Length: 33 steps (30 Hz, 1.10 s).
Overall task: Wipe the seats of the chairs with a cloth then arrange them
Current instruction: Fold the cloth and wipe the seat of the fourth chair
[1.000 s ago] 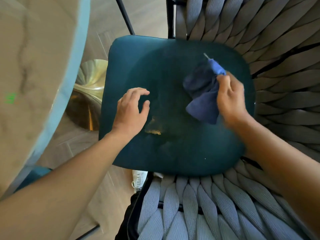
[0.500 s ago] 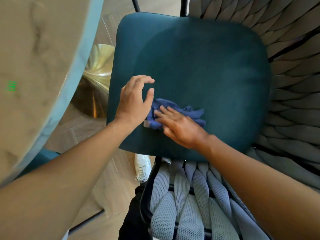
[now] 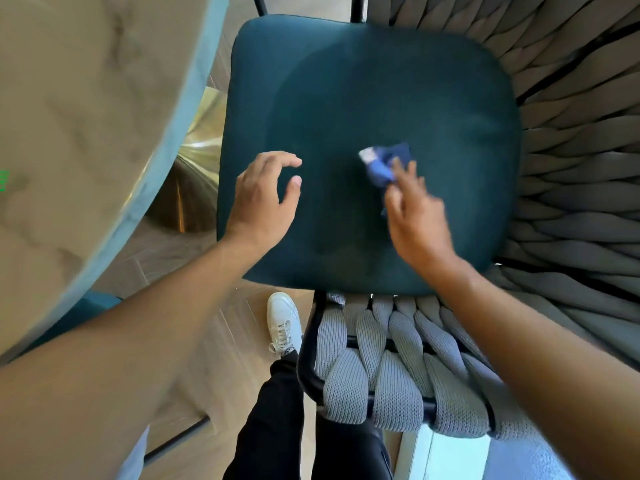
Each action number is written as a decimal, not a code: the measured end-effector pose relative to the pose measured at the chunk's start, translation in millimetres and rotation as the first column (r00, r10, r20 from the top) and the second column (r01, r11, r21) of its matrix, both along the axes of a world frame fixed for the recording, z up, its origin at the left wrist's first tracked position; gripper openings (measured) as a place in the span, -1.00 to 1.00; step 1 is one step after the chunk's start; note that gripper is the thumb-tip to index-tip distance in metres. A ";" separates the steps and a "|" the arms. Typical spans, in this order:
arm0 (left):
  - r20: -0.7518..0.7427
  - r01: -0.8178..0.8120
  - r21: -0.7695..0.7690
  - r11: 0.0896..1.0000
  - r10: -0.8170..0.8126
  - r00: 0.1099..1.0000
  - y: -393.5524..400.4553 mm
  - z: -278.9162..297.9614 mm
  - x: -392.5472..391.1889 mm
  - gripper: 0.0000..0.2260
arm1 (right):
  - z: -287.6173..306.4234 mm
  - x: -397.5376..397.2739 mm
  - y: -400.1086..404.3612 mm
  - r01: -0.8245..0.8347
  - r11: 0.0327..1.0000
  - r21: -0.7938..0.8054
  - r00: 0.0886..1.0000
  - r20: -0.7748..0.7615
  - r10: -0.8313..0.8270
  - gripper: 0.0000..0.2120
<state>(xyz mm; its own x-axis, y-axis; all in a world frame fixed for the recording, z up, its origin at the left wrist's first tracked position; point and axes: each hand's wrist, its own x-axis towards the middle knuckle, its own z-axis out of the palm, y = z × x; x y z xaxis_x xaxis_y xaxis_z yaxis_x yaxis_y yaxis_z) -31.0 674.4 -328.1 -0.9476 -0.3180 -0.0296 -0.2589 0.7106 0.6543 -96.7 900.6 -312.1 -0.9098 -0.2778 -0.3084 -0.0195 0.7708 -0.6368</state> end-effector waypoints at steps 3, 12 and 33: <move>-0.006 0.013 0.002 1.000 -0.013 1.000 -3.1 0.6 6.9 -0.79 | -31.2 39.1 -22.2 -0.423 0.895 0.143 0.905 0.017 0.425 -0.57; -0.030 0.031 0.017 0.999 -0.030 0.999 -2.0 10.9 16.5 -0.79 | 19.1 59.9 -20.2 -0.117 0.975 -0.188 0.924 0.339 0.176 -0.74; 0.036 0.279 0.077 0.957 -0.283 0.959 48.9 5.4 -13.1 -0.80 | -26.9 39.7 4.1 0.049 0.821 0.569 0.930 0.274 -0.245 -0.33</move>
<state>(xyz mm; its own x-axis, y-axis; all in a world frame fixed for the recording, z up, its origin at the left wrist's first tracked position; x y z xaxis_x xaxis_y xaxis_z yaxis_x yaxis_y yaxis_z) -44.0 723.3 -322.6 -0.9955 -0.0346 -0.0877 -0.0862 0.7116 0.6973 -57.0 904.7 -339.0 -0.7474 0.1545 -0.6462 0.2517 0.9659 -0.0602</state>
